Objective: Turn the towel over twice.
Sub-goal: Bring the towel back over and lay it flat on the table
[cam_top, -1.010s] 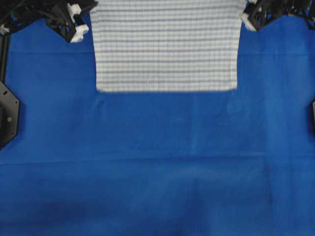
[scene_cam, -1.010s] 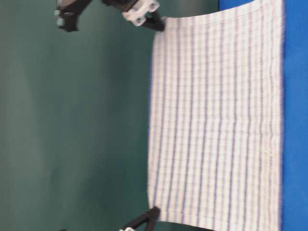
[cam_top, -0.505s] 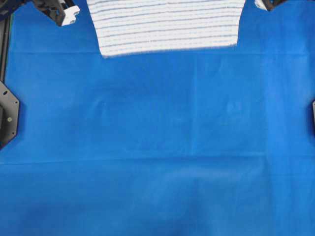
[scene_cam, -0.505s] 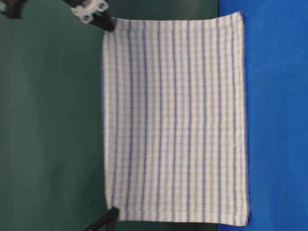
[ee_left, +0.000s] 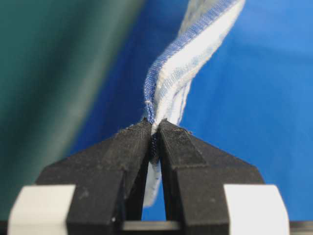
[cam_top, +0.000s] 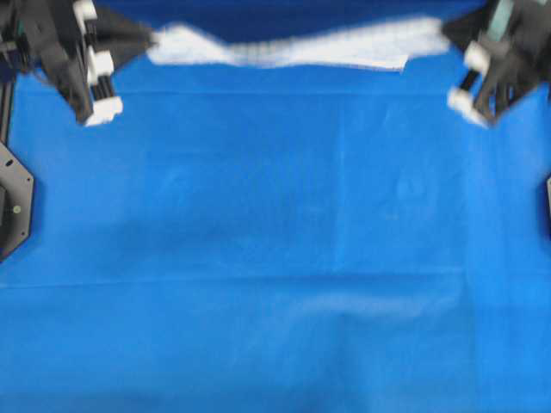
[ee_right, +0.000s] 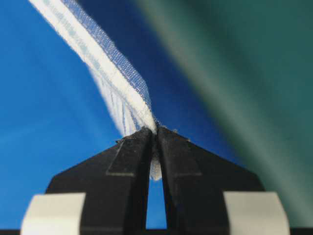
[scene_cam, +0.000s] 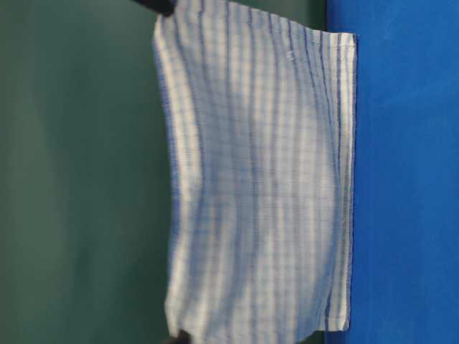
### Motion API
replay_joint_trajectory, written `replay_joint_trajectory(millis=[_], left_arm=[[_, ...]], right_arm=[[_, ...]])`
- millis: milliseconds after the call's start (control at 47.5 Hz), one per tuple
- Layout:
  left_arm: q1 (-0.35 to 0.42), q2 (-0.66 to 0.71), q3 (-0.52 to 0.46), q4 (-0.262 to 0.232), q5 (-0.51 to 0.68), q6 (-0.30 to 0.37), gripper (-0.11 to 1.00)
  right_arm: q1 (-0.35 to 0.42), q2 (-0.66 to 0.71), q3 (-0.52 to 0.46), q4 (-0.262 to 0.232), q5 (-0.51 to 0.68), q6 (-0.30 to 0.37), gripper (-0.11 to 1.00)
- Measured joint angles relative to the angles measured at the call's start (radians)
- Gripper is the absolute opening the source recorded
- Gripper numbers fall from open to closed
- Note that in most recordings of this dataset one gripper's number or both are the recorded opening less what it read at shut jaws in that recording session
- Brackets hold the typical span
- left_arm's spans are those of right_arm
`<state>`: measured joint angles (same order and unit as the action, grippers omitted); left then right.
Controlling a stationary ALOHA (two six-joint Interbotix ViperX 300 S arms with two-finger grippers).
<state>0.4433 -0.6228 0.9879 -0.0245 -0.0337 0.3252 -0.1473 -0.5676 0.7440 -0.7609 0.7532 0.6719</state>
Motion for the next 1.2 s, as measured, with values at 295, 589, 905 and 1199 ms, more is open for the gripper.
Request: replay_joint_trajectory(millis=[295,589,905,1199], left_arm=[[-0.183,0.008,0.12,-0.003,0.002,-0.037,0.04],[-0.397,0.066,0.184,-0.005,-0.023,-0.221,0.04],[-0.554,0.206,0.193,-0.006,-0.074,-0.344,0.04],[-0.611,0.35,0.19,-0.005,-0.141,-0.371,0.04]], right_arm=[[0.184,0.051,0.057,0.184,0.006,0.021,0.08],[0.262,0.156,0.149,0.235,-0.132,0.178,0.08],[0.387,0.25,0.184,0.235,-0.235,0.36,0.08],[0.456,0.351,0.184,0.235,-0.293,0.463,0.08]])
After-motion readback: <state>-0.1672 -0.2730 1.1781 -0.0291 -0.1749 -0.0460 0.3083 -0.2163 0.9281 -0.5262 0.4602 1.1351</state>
